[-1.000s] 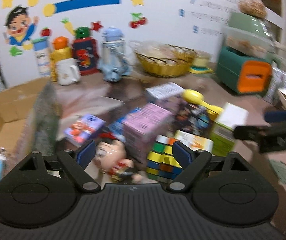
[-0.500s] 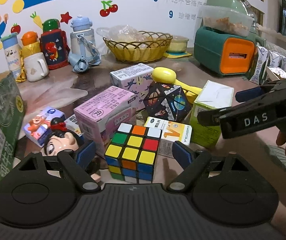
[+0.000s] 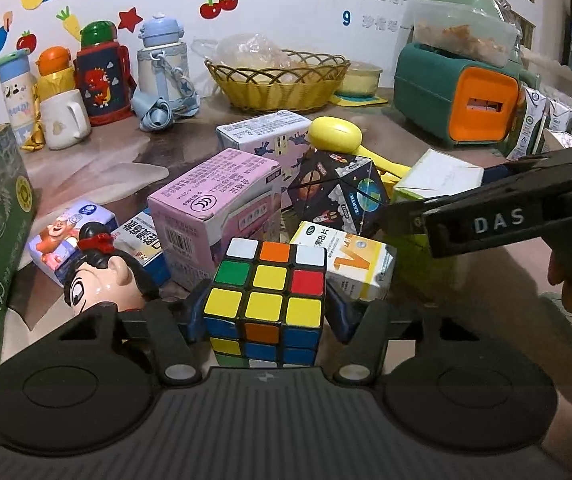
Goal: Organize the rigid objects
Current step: 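Carry the cube and the carton over the cardboard box with both tools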
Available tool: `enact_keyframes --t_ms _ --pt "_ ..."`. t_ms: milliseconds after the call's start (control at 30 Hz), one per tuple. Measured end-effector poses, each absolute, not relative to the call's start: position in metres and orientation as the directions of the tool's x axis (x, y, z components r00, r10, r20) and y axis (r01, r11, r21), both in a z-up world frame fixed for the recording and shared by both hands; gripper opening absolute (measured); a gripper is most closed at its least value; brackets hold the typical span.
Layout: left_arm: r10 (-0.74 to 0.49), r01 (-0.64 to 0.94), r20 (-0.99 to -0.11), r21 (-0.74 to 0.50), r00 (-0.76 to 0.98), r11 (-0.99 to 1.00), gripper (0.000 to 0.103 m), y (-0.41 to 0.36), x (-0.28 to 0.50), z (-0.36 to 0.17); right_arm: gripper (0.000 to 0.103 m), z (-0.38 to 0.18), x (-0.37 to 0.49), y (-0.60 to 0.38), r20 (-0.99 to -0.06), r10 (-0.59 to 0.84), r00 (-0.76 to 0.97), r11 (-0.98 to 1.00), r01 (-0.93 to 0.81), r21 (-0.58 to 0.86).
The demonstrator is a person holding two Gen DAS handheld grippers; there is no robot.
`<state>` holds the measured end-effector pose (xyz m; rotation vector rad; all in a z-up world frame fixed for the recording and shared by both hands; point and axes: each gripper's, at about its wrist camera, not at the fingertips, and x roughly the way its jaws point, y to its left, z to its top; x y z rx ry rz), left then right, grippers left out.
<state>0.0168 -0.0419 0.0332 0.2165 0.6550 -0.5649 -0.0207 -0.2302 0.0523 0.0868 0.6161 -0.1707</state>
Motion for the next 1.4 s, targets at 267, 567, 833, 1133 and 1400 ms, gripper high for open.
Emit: enact_keyframes --t_ms 267,567,833,1133,1400 --pt "-0.429 0.545 -0.631 -0.011 0.647 0.838 0.063 -0.037 0.014 0.037 0.094 0.053 -0.018 -0.224 -0.582 -0.155 0.798 0.981 0.192 0.002" --pt "-0.451 0.531 -0.602 -0.054 0.659 0.846 0.063 -0.023 0.01 0.055 0.093 0.062 -0.026 -0.213 -0.581 -0.175 0.795 0.978 0.211 -0.007" --pt "-0.461 0.52 -0.572 -0.07 0.678 0.851 0.063 -0.006 0.004 0.082 0.093 0.077 -0.036 -0.204 -0.549 -0.18 0.816 0.977 0.214 -0.002" --pt "-0.456 0.494 -0.537 -0.083 0.709 0.866 0.063 0.018 -0.001 0.107 0.093 0.097 -0.043 -0.184 -0.499 -0.145 0.854 0.986 0.168 0.002" --pt "-0.44 0.456 -0.505 -0.099 0.743 0.884 0.063 0.046 -0.007 0.13 0.093 0.112 -0.044 -0.161 -0.458 -0.073 0.886 0.995 0.096 0.029"
